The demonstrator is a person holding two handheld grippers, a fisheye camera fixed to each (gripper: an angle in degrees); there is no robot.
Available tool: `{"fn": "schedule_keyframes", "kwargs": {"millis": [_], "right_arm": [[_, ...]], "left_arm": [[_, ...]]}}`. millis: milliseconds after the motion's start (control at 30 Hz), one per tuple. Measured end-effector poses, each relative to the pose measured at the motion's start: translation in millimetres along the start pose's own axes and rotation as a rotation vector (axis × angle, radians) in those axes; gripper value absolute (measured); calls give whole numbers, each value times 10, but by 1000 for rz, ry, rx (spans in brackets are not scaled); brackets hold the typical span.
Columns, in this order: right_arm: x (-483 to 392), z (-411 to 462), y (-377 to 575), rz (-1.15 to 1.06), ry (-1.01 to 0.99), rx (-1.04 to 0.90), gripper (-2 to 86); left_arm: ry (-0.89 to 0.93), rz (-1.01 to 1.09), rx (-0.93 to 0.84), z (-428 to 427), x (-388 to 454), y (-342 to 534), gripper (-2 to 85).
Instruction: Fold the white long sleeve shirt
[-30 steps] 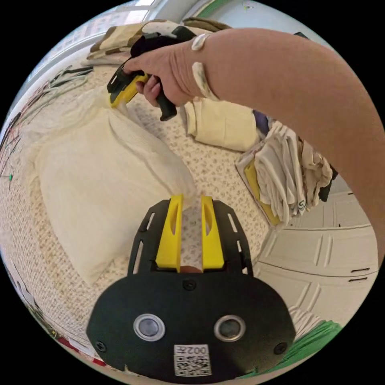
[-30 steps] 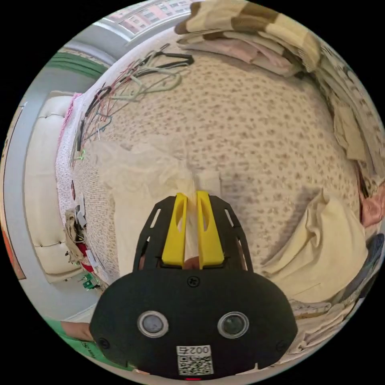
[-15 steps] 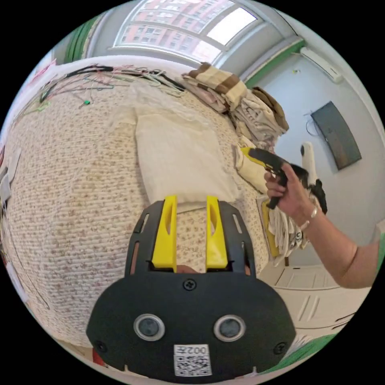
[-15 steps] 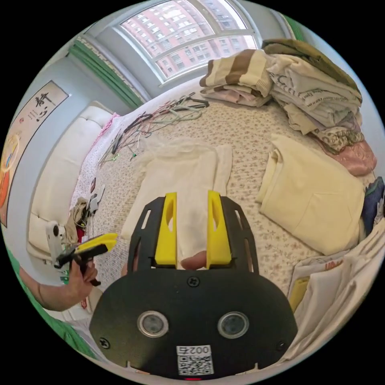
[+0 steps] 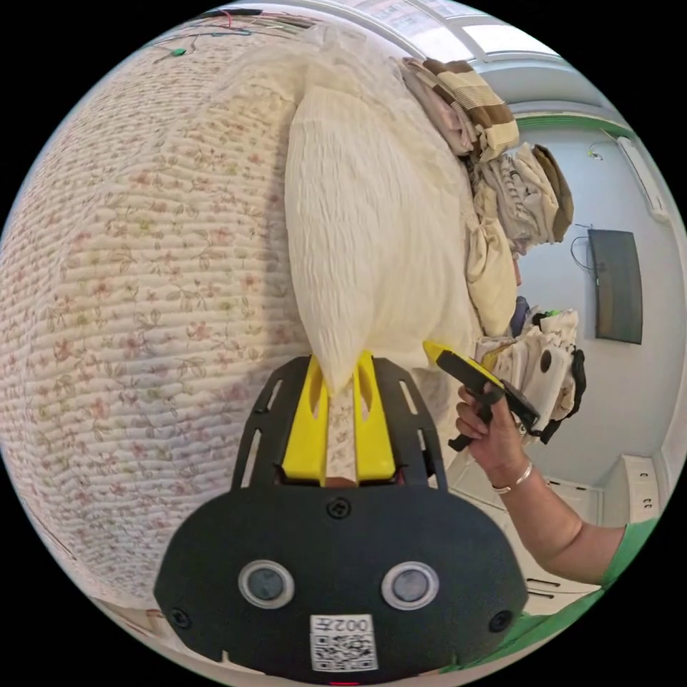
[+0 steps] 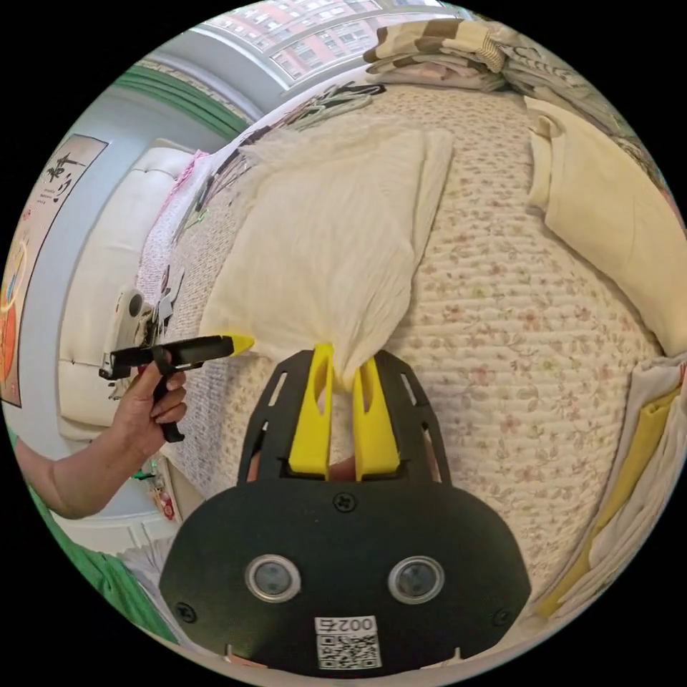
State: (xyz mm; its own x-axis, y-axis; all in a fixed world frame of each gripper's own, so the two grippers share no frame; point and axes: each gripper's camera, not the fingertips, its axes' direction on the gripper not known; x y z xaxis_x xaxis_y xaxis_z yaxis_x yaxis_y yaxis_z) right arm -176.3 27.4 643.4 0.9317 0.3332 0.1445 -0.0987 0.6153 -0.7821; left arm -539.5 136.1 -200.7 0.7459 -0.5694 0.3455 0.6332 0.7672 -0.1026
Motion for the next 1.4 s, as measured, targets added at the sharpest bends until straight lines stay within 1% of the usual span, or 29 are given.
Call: {"fn": "schedule_keyframes", "kwargs": {"millis": [100,233,333,400,467,533,633,733,800,833,900,967,1033,1100,1200,1333,1400], "right_arm": [[-13,-112,182,1,-35,13,22],[-21,-342,517,39,-132,0,15],[-108,-458,914,46,-157,-81,11],[-139,-450,1269,85,-162,-189,11],[-100,-403,1494,148,-175,-265,12],[-61,-390,1611,198,-190,-299,14],[-134,-533,1486,166,-200,-236,20],[-323,-785,1131,72,-198,-105,37],[-438,-957,798,34,-145,16,65],[-459,-993,725,23,-124,52,71],[-479,-1083,470,-6,-41,193,85],[-437,-1076,324,11,-29,234,81],[-442,-1055,264,30,-45,260,68],[-626,-989,333,-12,-63,286,59],[-934,-730,528,-111,26,245,41],[-1192,-240,657,-195,174,166,6],[-1301,110,619,-258,290,139,-3]], "left_arm": [[8,32,-28,-187,50,4,-2],[109,8,-89,-490,66,248,-8],[136,-24,-162,-611,96,600,-9],[146,-66,-218,-609,84,841,-8],[178,-153,-304,-514,7,1128,-8],[229,-234,-342,-464,-66,1247,-8],[306,-291,-307,-589,-63,1108,-8],[360,-241,-182,-961,93,615,-3],[380,-181,-112,-1192,188,228,6],[373,-146,-58,-1331,229,-24,12],[290,-110,21,-1488,259,-372,13],[176,-108,78,-1559,233,-764,6],[137,-144,69,-1529,182,-958,-3],[93,-143,105,-1543,195,-1008,-12],[12,-76,141,-1471,354,-897,-16],[-125,21,80,-877,630,-621,-16],[-165,62,53,-543,720,-536,-15]]}}
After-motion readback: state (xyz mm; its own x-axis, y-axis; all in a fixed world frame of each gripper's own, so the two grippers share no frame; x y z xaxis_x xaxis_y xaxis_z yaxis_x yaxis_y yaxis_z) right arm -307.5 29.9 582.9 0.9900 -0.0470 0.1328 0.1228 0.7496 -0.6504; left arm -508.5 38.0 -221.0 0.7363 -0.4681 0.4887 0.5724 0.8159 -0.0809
